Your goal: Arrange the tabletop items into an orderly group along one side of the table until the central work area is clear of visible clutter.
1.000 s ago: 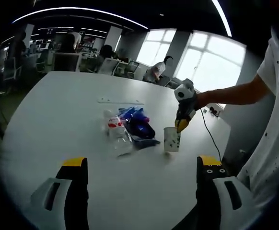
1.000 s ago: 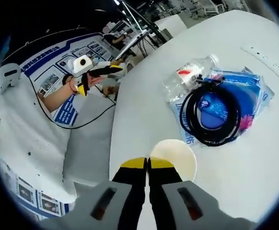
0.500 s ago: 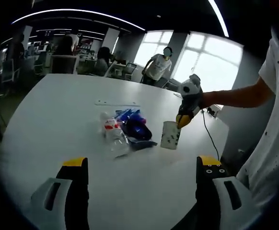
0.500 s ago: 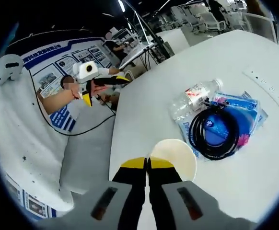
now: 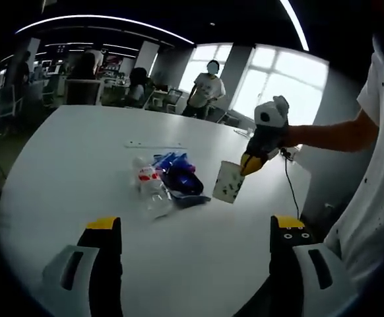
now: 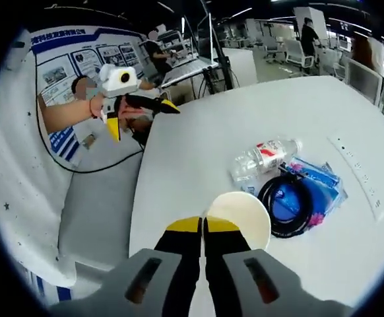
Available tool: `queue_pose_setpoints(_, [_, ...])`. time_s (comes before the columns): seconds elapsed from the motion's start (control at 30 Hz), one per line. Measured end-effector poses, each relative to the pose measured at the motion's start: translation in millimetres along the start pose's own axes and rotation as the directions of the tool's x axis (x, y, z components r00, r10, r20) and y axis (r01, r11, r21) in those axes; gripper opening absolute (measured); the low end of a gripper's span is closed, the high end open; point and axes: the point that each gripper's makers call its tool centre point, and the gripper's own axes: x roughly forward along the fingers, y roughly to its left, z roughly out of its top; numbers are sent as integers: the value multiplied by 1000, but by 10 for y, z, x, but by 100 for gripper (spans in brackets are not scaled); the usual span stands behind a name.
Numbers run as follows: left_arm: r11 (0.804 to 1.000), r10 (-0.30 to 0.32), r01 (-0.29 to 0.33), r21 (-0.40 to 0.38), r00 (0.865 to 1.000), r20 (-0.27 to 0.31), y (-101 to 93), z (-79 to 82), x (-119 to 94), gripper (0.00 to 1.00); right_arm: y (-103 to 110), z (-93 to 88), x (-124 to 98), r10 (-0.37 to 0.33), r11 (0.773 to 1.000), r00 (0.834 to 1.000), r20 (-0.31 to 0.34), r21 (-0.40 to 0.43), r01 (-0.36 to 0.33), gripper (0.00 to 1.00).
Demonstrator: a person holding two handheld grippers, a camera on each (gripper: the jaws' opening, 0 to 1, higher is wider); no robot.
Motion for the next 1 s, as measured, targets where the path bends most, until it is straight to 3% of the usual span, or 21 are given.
queue_pose_setpoints(0.13, [1000,-10,10,7,1000,3,-17,4,-6,96,-3,40,-6,-66,993,997,-33,-101,63,0])
queue_pose_setpoints(0.4, [1000,-20,19,13,1000,11,-21,12,-29,95,68,30,51,-122,968,988,-100,-231,96,0])
queue_pose_setpoints(0.7, [1000,-21,21,9,1000,21,-35,-10,-73,95,86,15,137,-204,900,964,-172,-421,115,0])
queue_pose_setpoints(0.83, [1000,-18,18,5,999,27,-31,-19,-84,95,83,8,196,-230,861,952,-200,-498,103,0])
queue_pose_setpoints(0.9, [1000,-18,18,2,999,31,-31,-21,-90,94,109,4,243,-224,856,951,-212,-509,88,0])
queue_pose_setpoints(0.97, [1000,-16,16,1,999,29,-24,-35,-95,94,106,-9,282,-236,828,944,-231,-556,71,0])
queue_pose_setpoints(1.0, [1000,-16,16,1,999,29,-22,-38,-97,94,121,-23,302,-231,827,943,-239,-559,61,0])
